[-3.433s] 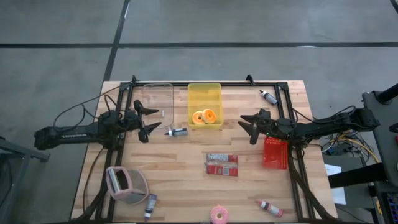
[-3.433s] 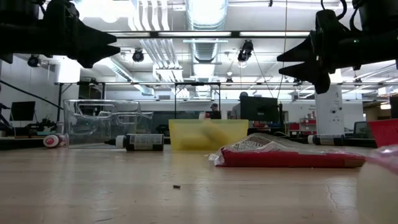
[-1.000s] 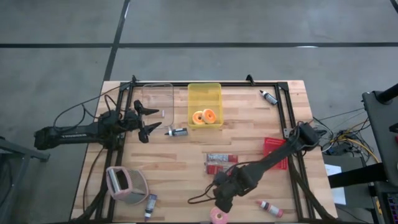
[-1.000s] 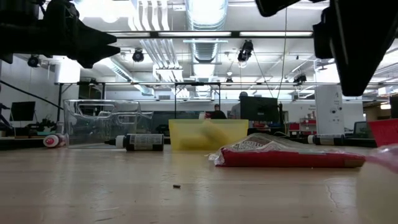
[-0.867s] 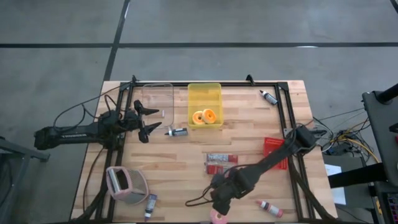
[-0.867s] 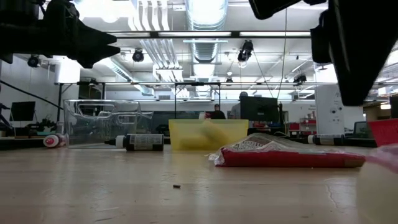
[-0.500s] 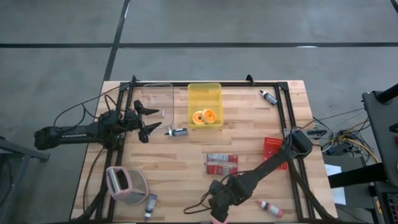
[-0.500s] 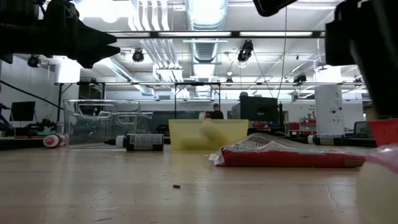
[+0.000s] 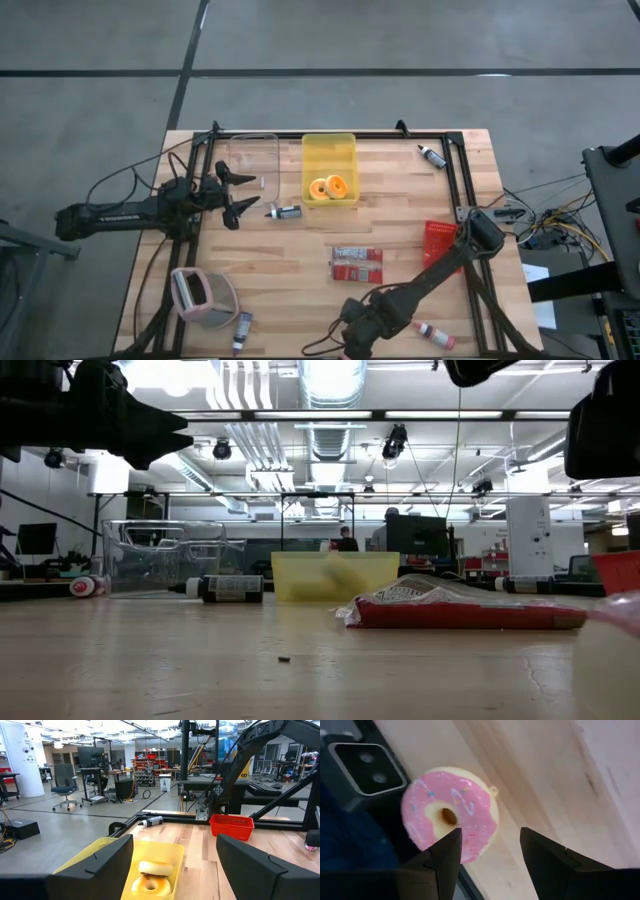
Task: Pick & Place Food Item
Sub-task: Put the pink donut into the yellow bin
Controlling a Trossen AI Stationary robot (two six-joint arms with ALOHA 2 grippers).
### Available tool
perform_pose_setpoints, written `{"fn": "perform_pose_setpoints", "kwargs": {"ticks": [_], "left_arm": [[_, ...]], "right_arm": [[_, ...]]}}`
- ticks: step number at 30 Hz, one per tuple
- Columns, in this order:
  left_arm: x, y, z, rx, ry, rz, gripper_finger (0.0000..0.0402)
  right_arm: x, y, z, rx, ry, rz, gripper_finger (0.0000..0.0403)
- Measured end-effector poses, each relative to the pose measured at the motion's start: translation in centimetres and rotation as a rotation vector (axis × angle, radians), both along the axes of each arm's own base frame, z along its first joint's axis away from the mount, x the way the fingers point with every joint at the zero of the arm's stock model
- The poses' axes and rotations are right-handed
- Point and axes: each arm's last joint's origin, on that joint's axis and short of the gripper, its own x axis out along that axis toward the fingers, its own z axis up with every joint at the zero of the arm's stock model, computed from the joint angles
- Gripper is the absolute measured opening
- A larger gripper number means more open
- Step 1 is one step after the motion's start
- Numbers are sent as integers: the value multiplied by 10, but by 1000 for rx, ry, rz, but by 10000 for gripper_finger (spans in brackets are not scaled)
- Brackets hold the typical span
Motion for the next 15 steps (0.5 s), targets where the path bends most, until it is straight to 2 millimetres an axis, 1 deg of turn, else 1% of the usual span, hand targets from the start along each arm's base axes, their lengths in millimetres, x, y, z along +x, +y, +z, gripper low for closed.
{"fn": "perform_pose_setpoints", "kwargs": {"ticks": [10,15], "left_arm": [[0,0,0,0,0,0,291],[0,0,0,0,-1,0,289]], "right_arm": [[1,1,-2,10,-25,33,196],[2,2,-15,1,-2,65,196]]}}
